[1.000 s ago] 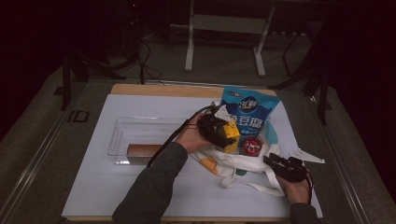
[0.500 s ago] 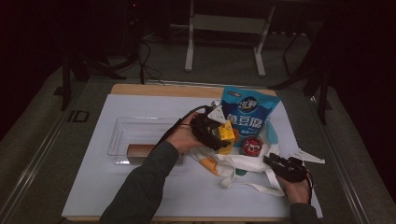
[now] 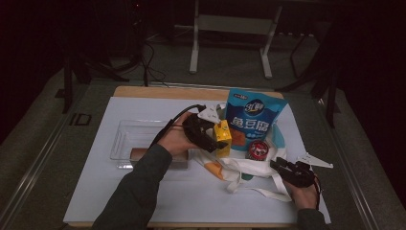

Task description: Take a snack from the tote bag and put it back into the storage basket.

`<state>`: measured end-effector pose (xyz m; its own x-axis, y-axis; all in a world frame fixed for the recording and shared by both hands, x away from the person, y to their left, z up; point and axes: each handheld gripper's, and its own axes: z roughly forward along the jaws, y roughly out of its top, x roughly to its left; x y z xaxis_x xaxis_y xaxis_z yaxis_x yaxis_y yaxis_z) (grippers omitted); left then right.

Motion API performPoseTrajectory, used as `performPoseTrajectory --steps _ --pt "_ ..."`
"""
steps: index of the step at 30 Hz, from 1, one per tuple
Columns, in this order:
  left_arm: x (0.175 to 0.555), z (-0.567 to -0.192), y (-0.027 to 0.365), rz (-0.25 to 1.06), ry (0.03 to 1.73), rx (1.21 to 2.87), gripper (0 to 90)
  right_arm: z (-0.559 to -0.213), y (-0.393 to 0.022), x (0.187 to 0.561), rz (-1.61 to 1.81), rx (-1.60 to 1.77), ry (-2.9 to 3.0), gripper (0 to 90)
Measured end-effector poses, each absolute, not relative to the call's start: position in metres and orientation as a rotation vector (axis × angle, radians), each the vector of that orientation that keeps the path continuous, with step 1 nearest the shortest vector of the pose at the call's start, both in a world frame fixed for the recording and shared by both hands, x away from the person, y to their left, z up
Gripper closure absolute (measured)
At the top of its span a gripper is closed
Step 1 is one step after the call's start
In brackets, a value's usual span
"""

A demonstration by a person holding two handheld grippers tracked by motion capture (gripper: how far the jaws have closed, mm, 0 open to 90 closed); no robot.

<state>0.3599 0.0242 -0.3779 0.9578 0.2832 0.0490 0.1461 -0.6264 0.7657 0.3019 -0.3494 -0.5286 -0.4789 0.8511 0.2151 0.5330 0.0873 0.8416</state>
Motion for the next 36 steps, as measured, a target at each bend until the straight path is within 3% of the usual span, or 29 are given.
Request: performPoseTrajectory --steps 16,36 --pt "0.347 -0.368 0.051 0.231 0.283 2.267 28.7 -0.529 -0.35 0.302 1.35 1.373 2.041 59.5" --pt "0.35 -0.367 0.109 0.304 0.458 2.236 28.6 -0.529 -0.349 0.302 1.352 1.374 2.038 59.2"
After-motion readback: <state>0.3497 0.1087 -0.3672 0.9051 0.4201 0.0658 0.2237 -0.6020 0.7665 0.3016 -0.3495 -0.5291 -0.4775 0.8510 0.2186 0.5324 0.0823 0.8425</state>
